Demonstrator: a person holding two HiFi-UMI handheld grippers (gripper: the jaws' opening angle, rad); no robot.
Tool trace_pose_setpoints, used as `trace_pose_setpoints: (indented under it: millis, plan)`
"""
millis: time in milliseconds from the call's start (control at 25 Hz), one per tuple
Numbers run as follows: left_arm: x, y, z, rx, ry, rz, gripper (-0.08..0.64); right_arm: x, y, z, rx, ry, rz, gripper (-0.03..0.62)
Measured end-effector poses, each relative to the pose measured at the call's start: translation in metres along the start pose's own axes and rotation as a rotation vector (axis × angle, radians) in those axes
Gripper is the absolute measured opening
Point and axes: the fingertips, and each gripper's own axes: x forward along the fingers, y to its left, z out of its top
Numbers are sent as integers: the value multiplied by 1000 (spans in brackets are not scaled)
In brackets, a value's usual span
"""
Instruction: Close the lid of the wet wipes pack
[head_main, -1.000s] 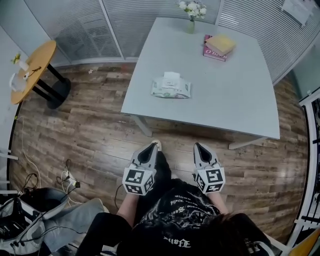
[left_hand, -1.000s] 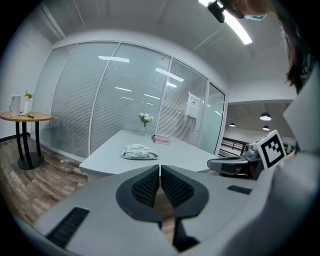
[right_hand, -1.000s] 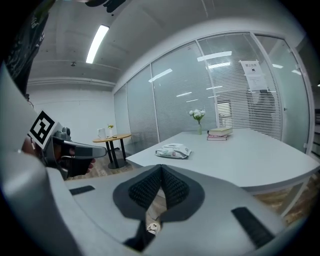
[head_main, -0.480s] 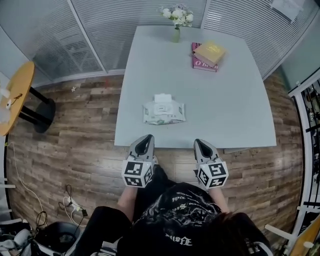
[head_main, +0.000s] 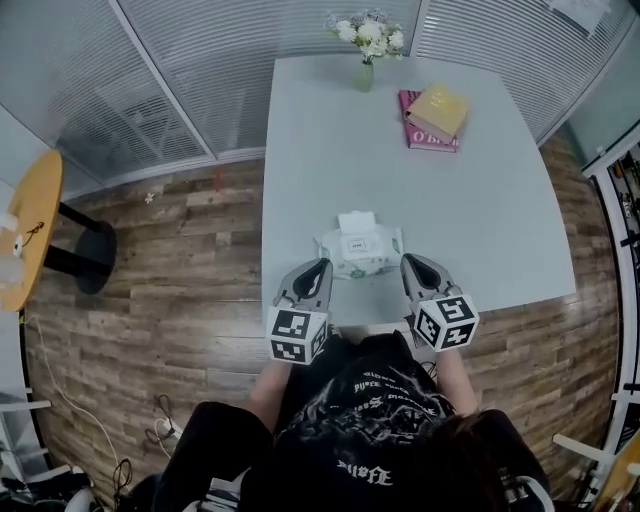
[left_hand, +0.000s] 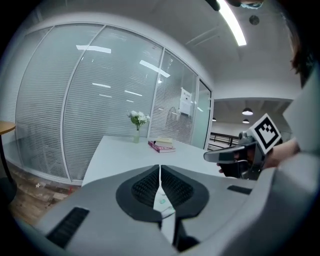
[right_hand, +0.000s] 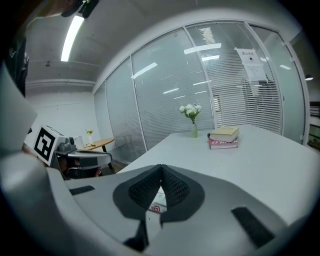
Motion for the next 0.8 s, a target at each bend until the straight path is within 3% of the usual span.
trace_pose_setpoints:
  millis: [240, 520, 800]
  plan:
    - [13, 10, -8, -2, 52, -27, 12, 35, -12, 28, 28, 17, 19, -2]
    - [26, 18, -16, -55, 83, -10, 12, 84, -33, 28, 27, 175, 101, -2]
    - [38, 27, -19, -82, 105, 30, 12, 123, -41, 29, 47, 265, 180, 1]
